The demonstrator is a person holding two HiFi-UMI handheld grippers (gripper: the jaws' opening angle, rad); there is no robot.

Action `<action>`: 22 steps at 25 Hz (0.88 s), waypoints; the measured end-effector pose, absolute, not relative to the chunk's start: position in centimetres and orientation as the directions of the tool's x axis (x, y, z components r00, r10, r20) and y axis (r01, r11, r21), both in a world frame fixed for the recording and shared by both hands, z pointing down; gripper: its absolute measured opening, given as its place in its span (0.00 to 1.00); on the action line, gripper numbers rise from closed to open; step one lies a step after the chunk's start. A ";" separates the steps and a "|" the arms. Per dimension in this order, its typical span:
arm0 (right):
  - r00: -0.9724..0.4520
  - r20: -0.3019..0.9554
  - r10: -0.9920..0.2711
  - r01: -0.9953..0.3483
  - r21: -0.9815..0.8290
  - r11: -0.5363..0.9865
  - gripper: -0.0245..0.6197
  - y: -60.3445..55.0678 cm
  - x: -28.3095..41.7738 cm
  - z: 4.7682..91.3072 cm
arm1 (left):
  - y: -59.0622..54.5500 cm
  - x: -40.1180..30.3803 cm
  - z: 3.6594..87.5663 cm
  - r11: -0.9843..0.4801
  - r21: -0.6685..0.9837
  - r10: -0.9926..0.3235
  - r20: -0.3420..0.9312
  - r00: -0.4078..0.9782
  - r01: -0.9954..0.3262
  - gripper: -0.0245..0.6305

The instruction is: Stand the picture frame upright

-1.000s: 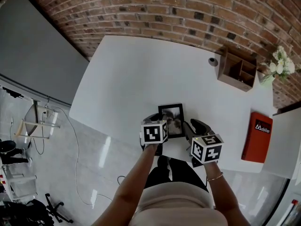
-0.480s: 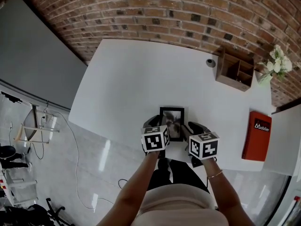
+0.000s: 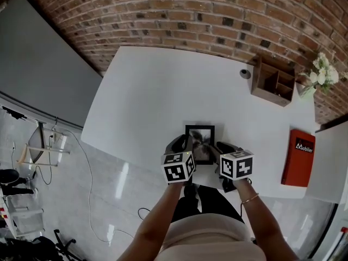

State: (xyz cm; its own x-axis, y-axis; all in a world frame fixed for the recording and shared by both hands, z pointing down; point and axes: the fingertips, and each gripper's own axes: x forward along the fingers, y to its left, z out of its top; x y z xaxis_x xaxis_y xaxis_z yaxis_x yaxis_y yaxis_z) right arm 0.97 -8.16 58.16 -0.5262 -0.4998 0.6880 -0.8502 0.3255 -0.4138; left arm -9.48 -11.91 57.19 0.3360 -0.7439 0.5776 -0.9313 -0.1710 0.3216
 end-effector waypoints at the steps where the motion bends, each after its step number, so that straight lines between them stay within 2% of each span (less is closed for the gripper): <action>1: -0.532 0.687 -0.495 -0.847 -0.420 0.326 0.22 -8.2 0.8 58.2 | -11.9 -9.6 57.1 -0.171 0.329 -0.749 0.569 0.340 -0.929 0.14; 11: -0.594 0.664 -0.454 -0.804 -0.492 0.333 0.22 -8.4 -0.3 58.7 | -11.8 -10.4 56.8 -0.172 0.391 -0.770 0.520 0.371 -0.904 0.14; 17: -0.700 0.593 -0.398 -0.714 -0.598 0.365 0.22 -7.9 -1.2 58.5 | -11.9 -10.4 56.9 -0.181 0.428 -0.764 0.506 0.401 -0.886 0.14; 22: -0.682 0.607 -0.408 -0.732 -0.561 0.388 0.22 -8.1 -0.7 58.3 | -11.9 -10.0 56.7 -0.192 0.403 -0.762 0.513 0.395 -0.895 0.14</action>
